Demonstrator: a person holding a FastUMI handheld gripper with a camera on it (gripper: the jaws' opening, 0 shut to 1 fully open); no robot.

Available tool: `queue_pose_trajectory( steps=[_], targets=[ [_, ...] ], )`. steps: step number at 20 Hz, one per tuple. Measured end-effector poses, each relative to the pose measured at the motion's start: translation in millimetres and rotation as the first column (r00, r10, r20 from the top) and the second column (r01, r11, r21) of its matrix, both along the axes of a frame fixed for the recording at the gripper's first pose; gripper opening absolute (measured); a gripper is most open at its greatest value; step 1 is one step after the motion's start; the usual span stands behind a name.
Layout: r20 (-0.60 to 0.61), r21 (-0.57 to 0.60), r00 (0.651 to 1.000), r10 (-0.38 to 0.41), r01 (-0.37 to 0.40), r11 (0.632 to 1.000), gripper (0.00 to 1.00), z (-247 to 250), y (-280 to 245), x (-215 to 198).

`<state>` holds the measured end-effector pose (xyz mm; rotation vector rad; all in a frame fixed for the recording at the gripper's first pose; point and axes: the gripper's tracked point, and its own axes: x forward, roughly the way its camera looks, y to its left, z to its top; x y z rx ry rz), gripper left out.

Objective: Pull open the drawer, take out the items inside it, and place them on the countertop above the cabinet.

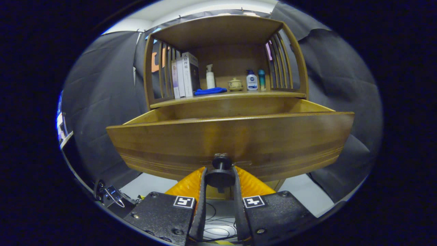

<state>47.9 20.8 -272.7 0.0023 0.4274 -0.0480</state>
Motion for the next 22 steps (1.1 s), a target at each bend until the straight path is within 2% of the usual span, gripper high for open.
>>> queue_pose_trajectory(
  steps=[2,4,6,9,11,14,18,22],
  targets=[
    [-0.031,-0.001,1.0,-0.007,0.007,1.0,0.38,-1,0,-1],
    [-0.059,-0.005,0.998,-0.015,0.015,1.0,0.45,5,0,-3],
    [-0.07,-0.006,0.997,0.015,-0.015,1.0,0.5,18,7,-7],
    [-0.109,0.016,0.99,0.091,-0.09,0.996,0.83,44,22,-16],
    [-0.134,0.039,0.983,0.126,-0.122,0.992,0.84,63,30,-18],
    [-0.133,0.067,0.977,0.165,-0.157,0.985,0.99,98,41,-8],
    [-0.195,0.072,0.965,0.173,-0.162,0.984,0.98,110,43,22],
    [-0.344,0.034,0.93,0.131,-0.127,0.991,0.98,93,30,53]
  ],
)
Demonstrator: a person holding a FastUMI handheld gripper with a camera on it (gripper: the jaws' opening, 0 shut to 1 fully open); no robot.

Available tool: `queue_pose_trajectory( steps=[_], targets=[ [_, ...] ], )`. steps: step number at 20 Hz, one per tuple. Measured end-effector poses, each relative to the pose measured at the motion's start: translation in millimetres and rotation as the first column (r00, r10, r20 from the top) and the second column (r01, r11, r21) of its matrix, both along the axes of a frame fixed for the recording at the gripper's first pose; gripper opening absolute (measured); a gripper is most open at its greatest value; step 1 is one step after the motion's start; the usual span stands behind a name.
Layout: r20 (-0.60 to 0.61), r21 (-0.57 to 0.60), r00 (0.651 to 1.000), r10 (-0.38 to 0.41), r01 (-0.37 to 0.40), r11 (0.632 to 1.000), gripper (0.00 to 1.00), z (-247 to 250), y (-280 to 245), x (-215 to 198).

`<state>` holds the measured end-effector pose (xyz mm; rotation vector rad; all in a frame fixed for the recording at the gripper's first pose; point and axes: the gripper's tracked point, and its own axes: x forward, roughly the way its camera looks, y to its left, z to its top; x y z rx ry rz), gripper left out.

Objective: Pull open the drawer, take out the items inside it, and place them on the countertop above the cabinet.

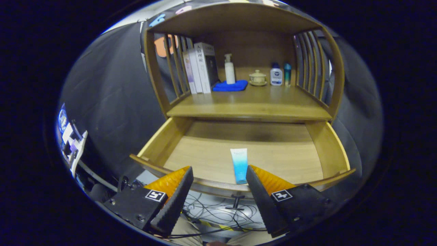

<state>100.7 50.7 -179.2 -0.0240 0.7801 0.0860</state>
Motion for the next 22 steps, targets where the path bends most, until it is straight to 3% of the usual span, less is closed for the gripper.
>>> queue_pose_trajectory(
  steps=[5,10,13,18,22],
  targets=[
    [-0.196,-0.002,0.979,-0.048,0.049,0.999,0.98,-16,-19,35],
    [-0.379,0.024,0.921,-0.089,0.105,0.994,0.97,-40,-29,60],
    [-0.45,0.001,0.885,-0.123,0.138,0.99,0.96,-60,-30,71],
    [-0.538,-0.06,0.831,-0.139,0.127,0.99,0.93,-90,-31,76],
    [-0.571,-0.109,0.798,-0.19,0.155,0.982,0.82,-104,-40,76]
  ],
)
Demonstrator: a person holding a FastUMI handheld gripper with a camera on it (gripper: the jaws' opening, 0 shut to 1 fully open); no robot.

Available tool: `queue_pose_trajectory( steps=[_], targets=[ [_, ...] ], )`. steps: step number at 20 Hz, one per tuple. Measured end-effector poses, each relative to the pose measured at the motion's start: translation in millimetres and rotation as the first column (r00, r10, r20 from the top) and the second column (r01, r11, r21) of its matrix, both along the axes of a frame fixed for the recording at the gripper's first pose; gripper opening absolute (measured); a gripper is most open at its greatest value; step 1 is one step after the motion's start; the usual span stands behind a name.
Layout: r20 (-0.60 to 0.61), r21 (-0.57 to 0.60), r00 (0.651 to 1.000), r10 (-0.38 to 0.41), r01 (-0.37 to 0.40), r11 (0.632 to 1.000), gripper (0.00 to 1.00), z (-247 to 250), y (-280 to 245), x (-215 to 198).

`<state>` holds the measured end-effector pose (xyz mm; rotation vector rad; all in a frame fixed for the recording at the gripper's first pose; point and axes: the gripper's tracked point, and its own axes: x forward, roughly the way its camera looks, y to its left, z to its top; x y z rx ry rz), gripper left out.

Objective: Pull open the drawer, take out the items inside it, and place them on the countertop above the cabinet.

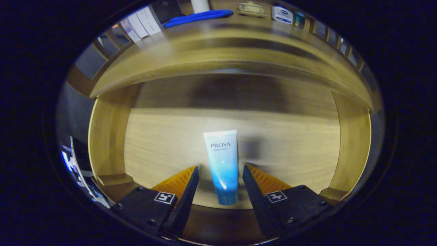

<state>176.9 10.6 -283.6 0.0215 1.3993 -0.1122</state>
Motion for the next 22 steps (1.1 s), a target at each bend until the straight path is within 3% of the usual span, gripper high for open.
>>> queue_pose_trajectory(
  steps=[2,6,9,22],
  targets=[
    [-0.007,-0.014,1.0,-0.013,0.013,1.0,0.77,-3,-5,0],
    [-0.013,0.006,1.0,-0.021,0.021,1.0,0.53,-6,-4,-2],
    [0.022,0.009,1.0,-0.017,0.017,1.0,0.48,5,-3,2],
    [0.152,0.023,0.988,0.008,-0.012,1.0,0.45,105,-5,0]
  ],
)
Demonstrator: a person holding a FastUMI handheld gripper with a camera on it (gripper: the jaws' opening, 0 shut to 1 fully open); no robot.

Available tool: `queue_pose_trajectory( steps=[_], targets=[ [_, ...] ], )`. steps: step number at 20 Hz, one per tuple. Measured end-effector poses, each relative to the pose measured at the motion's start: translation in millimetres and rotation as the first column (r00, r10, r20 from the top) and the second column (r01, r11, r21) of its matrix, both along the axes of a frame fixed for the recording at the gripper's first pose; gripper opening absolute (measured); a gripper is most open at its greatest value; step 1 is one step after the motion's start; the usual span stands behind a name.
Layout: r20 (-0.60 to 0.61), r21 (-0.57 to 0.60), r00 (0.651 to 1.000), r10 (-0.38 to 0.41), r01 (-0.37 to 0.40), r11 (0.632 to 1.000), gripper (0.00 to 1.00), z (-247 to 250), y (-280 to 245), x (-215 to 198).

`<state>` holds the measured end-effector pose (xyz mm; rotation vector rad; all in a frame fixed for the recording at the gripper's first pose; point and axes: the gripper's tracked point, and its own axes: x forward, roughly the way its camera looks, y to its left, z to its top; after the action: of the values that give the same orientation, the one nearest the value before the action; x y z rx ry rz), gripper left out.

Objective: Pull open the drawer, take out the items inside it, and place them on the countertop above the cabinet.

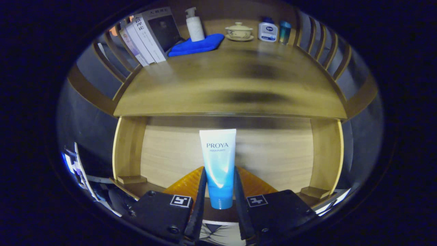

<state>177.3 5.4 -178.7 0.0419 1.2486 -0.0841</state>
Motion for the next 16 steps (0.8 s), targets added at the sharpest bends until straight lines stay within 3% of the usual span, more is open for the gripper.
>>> queue_pose_trajectory(
  steps=[8,16],
  targets=[
    [0.089,0.017,0.996,-0.022,0.02,1.0,0.46,49,7,40],
    [0.136,-0.032,0.987,-0.081,0.086,0.996,0.45,71,3,107]
  ],
)
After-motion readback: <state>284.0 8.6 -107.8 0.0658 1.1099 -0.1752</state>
